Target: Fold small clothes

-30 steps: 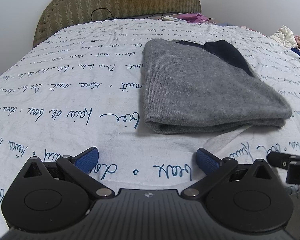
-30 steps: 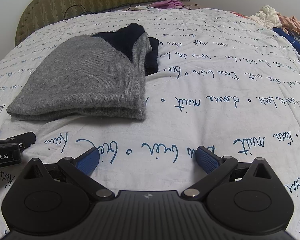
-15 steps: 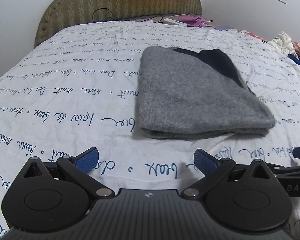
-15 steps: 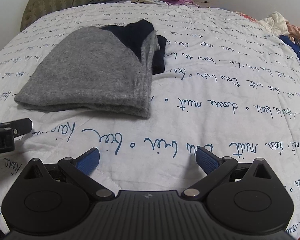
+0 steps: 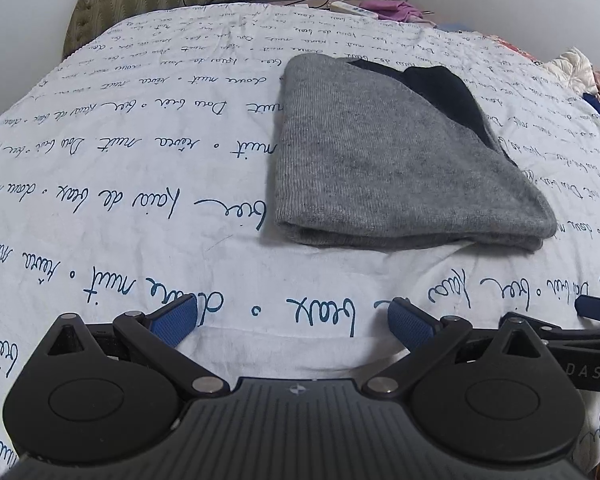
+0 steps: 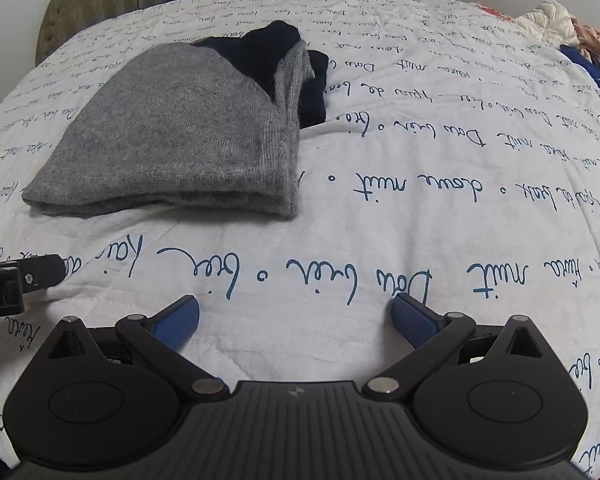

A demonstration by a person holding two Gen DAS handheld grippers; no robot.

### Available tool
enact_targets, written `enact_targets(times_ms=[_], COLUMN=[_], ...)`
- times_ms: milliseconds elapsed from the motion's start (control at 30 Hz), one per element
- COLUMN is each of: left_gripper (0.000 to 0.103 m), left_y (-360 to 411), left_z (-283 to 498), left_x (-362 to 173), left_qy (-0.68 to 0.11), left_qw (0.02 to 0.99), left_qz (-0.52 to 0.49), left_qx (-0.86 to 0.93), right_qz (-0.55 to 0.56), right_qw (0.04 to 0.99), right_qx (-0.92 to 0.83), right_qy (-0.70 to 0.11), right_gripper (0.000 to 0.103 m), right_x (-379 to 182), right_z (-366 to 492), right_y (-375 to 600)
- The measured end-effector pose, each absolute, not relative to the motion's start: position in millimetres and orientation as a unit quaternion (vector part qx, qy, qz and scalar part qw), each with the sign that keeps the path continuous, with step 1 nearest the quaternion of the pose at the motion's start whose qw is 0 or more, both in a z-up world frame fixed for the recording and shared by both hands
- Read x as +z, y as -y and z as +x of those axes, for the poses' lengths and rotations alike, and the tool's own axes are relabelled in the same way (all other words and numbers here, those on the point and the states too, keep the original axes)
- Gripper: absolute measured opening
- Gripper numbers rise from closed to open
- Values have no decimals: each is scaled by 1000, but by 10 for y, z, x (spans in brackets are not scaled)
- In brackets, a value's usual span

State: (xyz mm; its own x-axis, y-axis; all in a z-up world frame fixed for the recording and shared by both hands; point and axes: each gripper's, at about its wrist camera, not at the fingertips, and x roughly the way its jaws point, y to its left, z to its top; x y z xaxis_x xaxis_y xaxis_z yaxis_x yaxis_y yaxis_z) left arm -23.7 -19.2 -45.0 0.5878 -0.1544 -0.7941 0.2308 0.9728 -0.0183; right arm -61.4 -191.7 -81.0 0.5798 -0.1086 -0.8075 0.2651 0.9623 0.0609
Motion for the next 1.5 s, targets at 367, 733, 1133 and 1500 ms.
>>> enact_targets(times_ms=[367,733,1133,1500], left_gripper=[103,102,103,103], left_y=[218,240,217,218], left_z=[-179,-306,-357,-347], left_x=[-531,-331,-148,-168], left_qy=[-458,-411,-376,-387], left_qw=[881,902,916,911], left_qz=[50,59,41,39], left_qx=[-109,-121,-136,-138], right_qz=[94,106,121,125], right_qw=[896,892,895,894], right_qx=[-116,-114,-120,-117], right_qy=[-418,-425,-412,-414], right_gripper=[103,103,103,103], right_x=[-827,-774,-678,-685], right_z=[-672,-699,-736,-736], right_y=[1909,1940,2008,2019])
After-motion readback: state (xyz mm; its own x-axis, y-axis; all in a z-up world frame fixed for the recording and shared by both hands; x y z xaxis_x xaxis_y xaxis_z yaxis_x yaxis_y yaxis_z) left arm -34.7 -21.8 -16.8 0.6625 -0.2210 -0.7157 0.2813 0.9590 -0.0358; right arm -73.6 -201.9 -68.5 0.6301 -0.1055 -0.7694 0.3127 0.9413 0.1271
